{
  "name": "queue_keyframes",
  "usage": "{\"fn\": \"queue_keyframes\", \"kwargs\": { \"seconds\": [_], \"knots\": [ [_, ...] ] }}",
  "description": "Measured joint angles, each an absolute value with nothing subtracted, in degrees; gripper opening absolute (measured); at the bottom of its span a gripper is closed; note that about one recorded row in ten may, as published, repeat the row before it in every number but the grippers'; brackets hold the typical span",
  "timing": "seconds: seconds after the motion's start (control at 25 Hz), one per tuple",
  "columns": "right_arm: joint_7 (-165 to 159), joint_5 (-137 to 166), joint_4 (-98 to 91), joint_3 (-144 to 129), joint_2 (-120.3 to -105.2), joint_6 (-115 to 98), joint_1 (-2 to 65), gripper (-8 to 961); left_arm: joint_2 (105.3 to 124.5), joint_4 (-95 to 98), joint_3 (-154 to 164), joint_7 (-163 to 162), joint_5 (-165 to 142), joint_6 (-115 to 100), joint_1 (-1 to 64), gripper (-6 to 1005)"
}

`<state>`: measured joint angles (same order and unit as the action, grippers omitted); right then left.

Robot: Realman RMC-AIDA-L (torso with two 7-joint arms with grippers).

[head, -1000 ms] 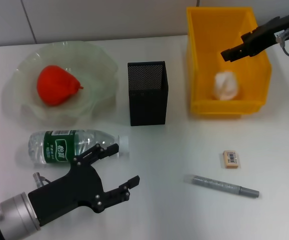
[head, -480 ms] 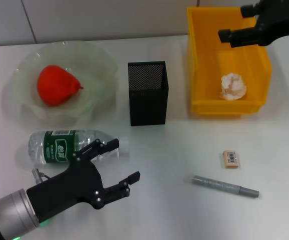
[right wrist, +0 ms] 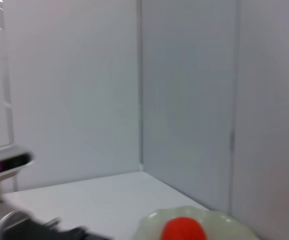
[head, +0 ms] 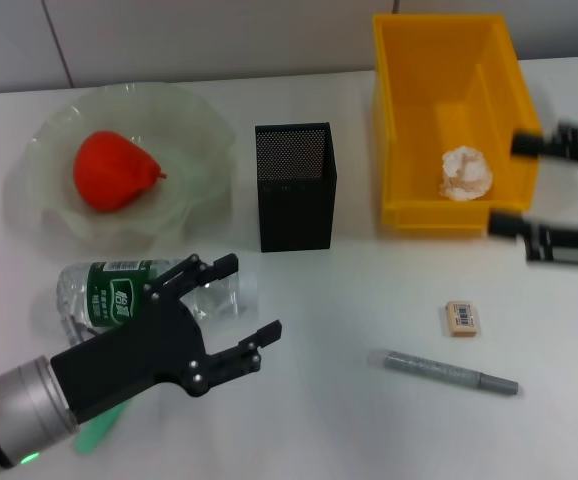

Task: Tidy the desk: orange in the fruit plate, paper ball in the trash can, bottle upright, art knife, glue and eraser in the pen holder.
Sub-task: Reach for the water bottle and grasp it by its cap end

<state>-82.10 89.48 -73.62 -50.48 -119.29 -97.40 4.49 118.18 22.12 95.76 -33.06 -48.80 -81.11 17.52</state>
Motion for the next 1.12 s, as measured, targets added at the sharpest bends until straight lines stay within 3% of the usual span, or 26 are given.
{"fn": "queue_keyframes", "kwargs": {
  "seconds": [0.4,0.64,1.12],
  "knots": [
    [-57.85,94.40,-43.32,-41.43,-117.86,-103.73,4.72,827,117.22,37.41,94.24,-44.40,-63.13,-71.46,17.60,812],
    [-56.58,96.61,-38.38,-40.09,-117.69,-103.49,4.90,827,118.49,57.19,93.98,-66.24,-90.34,-60.69,18.45,811],
    [-56.41,99.81,-34.43,-39.70,-117.16,-103.20,7.33,826,118.73,71.18,97.98,-87.20,-114.59,-56.68,19.47,811]
  ]
}}
